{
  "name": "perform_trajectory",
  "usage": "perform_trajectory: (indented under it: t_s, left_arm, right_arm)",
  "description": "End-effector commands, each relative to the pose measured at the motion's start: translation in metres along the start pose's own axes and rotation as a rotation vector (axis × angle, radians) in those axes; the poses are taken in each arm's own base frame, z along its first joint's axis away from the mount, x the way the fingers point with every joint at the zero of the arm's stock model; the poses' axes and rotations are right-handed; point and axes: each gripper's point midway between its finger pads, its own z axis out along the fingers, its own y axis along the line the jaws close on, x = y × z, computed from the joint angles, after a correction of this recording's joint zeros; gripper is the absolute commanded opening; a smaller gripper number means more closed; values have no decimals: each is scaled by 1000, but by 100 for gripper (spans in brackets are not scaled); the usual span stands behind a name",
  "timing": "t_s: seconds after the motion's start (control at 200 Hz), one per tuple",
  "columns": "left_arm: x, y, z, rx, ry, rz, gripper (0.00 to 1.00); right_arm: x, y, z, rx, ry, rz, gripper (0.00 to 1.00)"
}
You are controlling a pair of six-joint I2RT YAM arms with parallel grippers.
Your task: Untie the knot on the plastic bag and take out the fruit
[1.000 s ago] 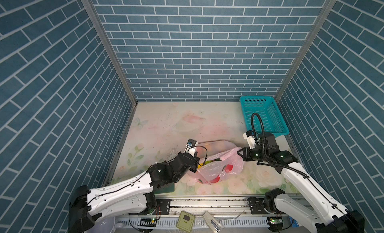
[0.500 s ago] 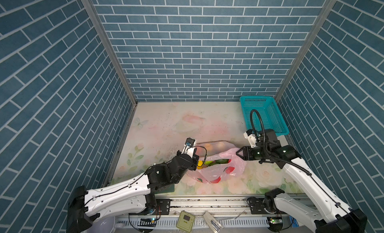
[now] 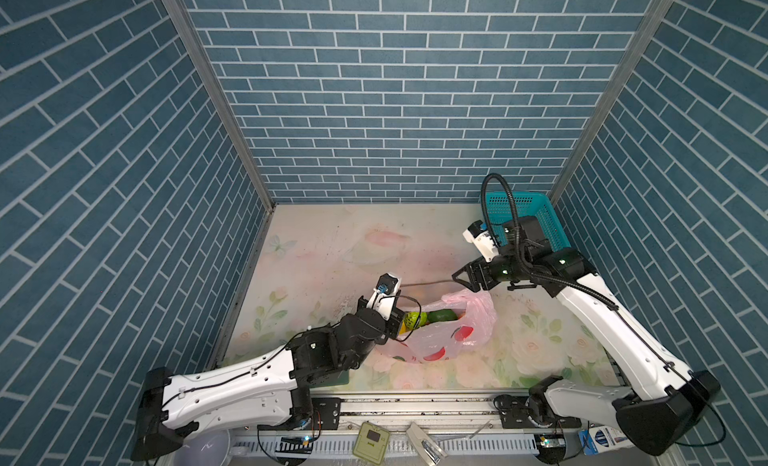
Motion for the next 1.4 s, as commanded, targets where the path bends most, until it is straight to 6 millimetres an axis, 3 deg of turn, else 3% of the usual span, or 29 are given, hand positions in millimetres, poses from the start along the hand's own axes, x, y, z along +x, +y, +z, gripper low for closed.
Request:
perform_trajectory:
  t_s: [0.0, 0.105, 0.28, 0.46, 0.76, 0.855, 0.915, 0.965, 1.075, 1.265, 1.345, 1.395]
  left_arm:
    - [-20, 4, -9, -21, -60, -1, 0]
    - [-24, 3, -9, -23, -77, 0, 0]
    - [-26, 3, -7, -36, -89, 5, 0]
    - [-31, 4, -8, -41, -110, -4, 0]
    - [-30, 4, -7, -39, -112, -18, 0]
    - [-26, 3, -7, -35, -102, -26, 0]
    - [-22, 2, -6, -31, -92, -27, 0]
    - [-17, 1, -5, -30, -78, -25, 0]
    - [-4, 2, -4, -35, -49, -26, 0]
    - [16, 14, -5, -84, -11, -23, 0]
    - [22, 17, -6, -97, 2, -19, 0]
    - [23, 18, -7, -100, 12, -17, 11]
  right_arm:
    - [-23, 23, 2, -79, -55, -251, 82]
    - [-17, 41, 18, -146, -38, -392, 87]
    - [3, 76, 24, -257, -19, -596, 92]
    - [20, 66, 48, -165, 99, -648, 93]
    - [17, 45, 85, -76, 175, -638, 91]
    - [13, 37, 98, -43, 188, -597, 81]
    - [6, 27, 105, 21, 187, -572, 66]
    - [-3, 14, 109, 77, 171, -522, 48]
    - [-27, -7, 105, 158, 112, -424, 26]
    - [-50, -43, 86, 312, 57, -319, 0]
    - [-54, -45, 81, 313, 43, -309, 0]
    - [-55, -43, 79, 303, 41, -316, 0]
